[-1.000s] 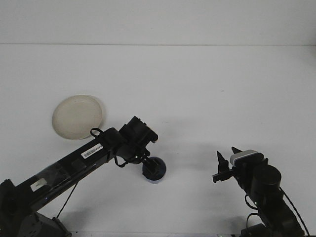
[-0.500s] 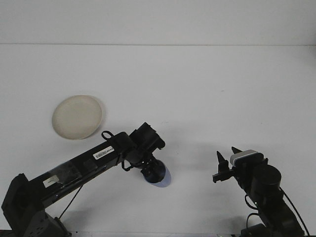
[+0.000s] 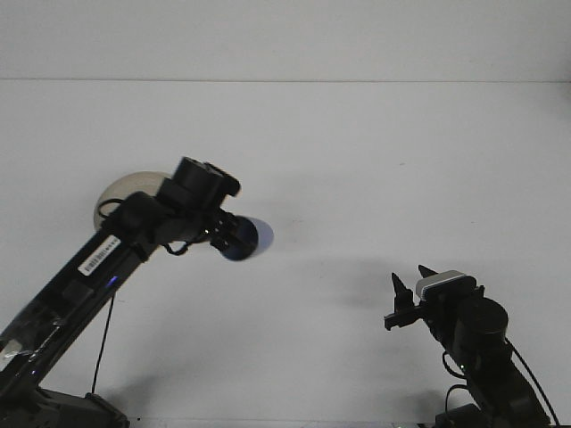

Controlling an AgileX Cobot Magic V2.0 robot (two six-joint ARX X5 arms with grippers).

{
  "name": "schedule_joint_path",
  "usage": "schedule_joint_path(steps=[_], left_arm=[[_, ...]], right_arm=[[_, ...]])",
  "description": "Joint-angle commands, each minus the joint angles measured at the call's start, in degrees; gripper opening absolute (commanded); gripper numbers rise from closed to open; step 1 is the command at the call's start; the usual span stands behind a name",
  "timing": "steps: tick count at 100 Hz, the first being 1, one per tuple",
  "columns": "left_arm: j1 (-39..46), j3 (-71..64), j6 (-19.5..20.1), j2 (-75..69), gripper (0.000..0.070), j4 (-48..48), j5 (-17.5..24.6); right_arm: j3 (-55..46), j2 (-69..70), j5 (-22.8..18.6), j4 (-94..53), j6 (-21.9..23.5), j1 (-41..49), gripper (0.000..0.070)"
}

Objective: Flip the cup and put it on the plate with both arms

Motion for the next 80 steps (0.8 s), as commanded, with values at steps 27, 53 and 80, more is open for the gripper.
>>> schedule_joint_path(steps=[27, 53, 80], left_arm=[[22.62, 8.2, 2.95, 1.16, 0.0015, -3.1, -0.81], [34.49, 8.2, 3.87, 6.32, 0.0015, -6.08, -0.79], [38.21, 8.2, 4.13, 16.44, 0.0015, -6.25, -0.5]], right_arm=[[0.48, 0.09, -0.02, 0.63, 0.37, 0.04, 0.0373], [0.5, 0.09, -0.07, 0.66, 0.39, 0.04, 0.0373], [0.5, 0.09, -0.07, 0.66, 0.39, 0.04, 0.0373]])
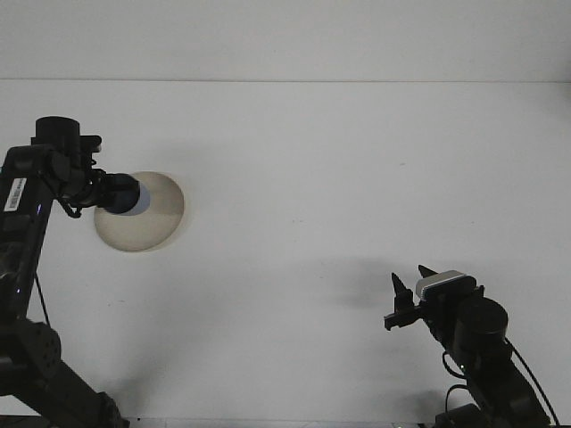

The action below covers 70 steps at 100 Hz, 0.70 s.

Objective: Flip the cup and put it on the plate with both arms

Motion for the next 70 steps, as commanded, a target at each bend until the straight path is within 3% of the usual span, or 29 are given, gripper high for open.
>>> schedule_joint_path(steps=[1, 25, 29, 38, 42, 70], left_arm=[[0.55, 1.11, 0.96, 3.13, 0.0015, -0.04, 0.07], [0.9, 1.11, 1.46, 7.89, 0.0039, 2.01, 0.07], [0.9, 1.11, 1.42, 7.89, 0.0119, 2.84, 0.07], [0.9, 1.51, 1.14, 7.48, 0.0405, 4.59, 0.07], [0.9, 2.19, 0.81, 7.13, 0.0467, 4.66, 0.07], [1.09, 9.84, -0.17, -1.55, 0.0468, 2.58, 0.07]], right_arm=[[0.48, 0.09, -0.07, 0.66, 0.39, 0.04, 0.0373], [0.5, 0.09, -0.07, 0.66, 0.39, 0.04, 0.0373], [0.5, 0.09, -0.04, 0.66, 0.39, 0.04, 0.0373], [0.48, 0.09, -0.04, 0.68, 0.39, 0.04, 0.0373], [0.5, 0.09, -0.02, 0.68, 0.39, 0.04, 0.0373], [0.48, 0.09, 3.17, 1.79, 0.37, 0.02, 0.0373]])
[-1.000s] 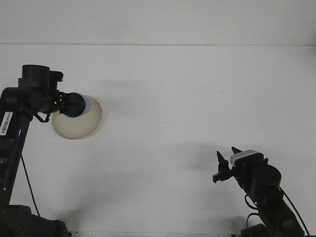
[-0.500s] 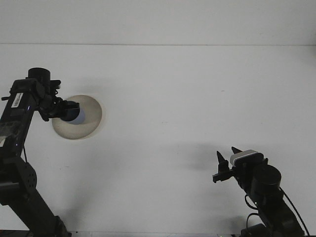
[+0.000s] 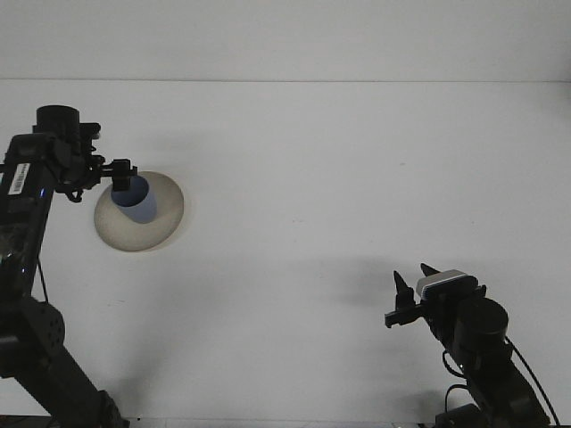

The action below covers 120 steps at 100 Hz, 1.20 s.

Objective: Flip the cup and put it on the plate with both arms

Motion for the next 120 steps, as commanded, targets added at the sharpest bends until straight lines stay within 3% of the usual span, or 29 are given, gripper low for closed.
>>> schedule_joint_path(steps=[1, 15, 23, 36, 49, 59, 84, 97, 120], left_arm=[[0.39, 2.64, -0.81, -4.24, 0.0468, 0.0, 0.02], [0.44, 2.89, -2.36, -13.86, 0.0462, 0.48, 0.48], [0.44, 2.82, -3.45, -19.02, 0.0441, 0.13, 3.93], [0.44, -0.59, -3.1, -27.54, 0.0225, 0.35, 8.33], [0.42, -14.05, -0.57, -39.5, 0.0002, 8.33, 8.33], [0.44, -29.73, -0.42, -50.4, 0.0015, 20.44, 6.67], [0.44, -68.65, -1.11, -76.22, 0.0015, 49.88, 4.57], [0.44, -76.91, -2.45, -82.84, 0.0012, 51.93, 4.57], [0.44, -77.61, -4.11, -83.8, 0.0014, 52.39, 4.57]], right_arm=[[0.48, 0.09, 1.25, 1.05, 0.35, 0.02, 0.0373], [0.48, 0.09, 3.32, 3.76, 0.39, -0.22, 0.0373], [0.48, 0.07, 4.72, 5.49, 0.35, -0.48, 0.0373], [0.48, -0.98, 5.77, 7.54, 0.44, -0.9, 0.0353], [0.24, -2.75, 5.73, 8.74, -0.46, -1.33, 0.0221], [-1.16, -4.61, 5.73, 10.71, -0.61, -1.42, 0.0], [-5.79, -11.13, 6.99, 15.52, -0.31, -1.42, 0.0], [-5.99, -12.04, 7.02, 15.52, -0.72, -1.42, 0.0], [-5.99, -12.02, 7.04, 15.52, -0.7, -1.42, 0.0]])
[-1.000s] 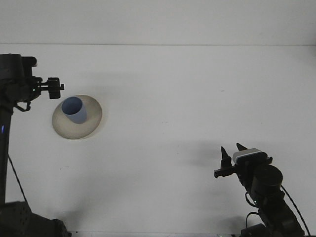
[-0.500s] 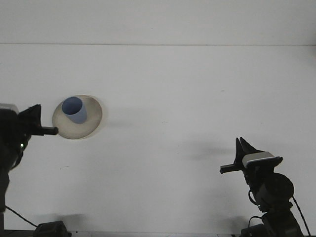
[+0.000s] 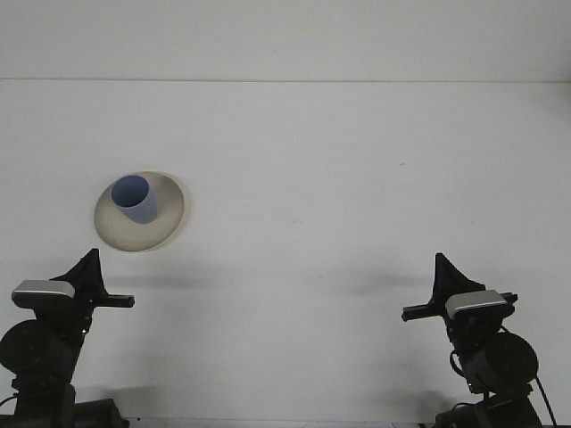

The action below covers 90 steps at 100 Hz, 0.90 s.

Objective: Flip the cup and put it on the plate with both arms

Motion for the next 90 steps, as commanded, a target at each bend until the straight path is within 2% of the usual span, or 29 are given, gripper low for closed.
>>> schedule_joint_path(steps=[1, 72, 81, 85, 90], left_arm=[[0.15, 0.92, -0.68, -0.13, 0.0014, 0.87, -0.22], [0.15, 0.9, -0.63, -0.7, 0.0014, 0.68, -0.24], [-0.48, 0.24, -1.6, -1.36, 0.0014, -1.05, -0.28], [-1.42, -0.92, -1.6, -1.88, 0.0013, -0.9, -1.11], [-3.17, -3.63, -1.55, -2.82, 0.0014, 1.36, -4.31]], right_arm=[[-0.11, 0.17, 0.09, 0.59, -0.2, 0.04, 0.0], [-0.11, 0.17, 0.07, 0.59, -0.2, 0.04, 0.0], [-0.11, 0.17, 0.07, 0.59, -0.2, 0.04, 0.0], [-0.11, 0.17, 0.07, 0.57, -0.2, 0.04, 0.0], [-0.11, 0.17, 0.07, 0.57, -0.2, 0.04, 0.0]])
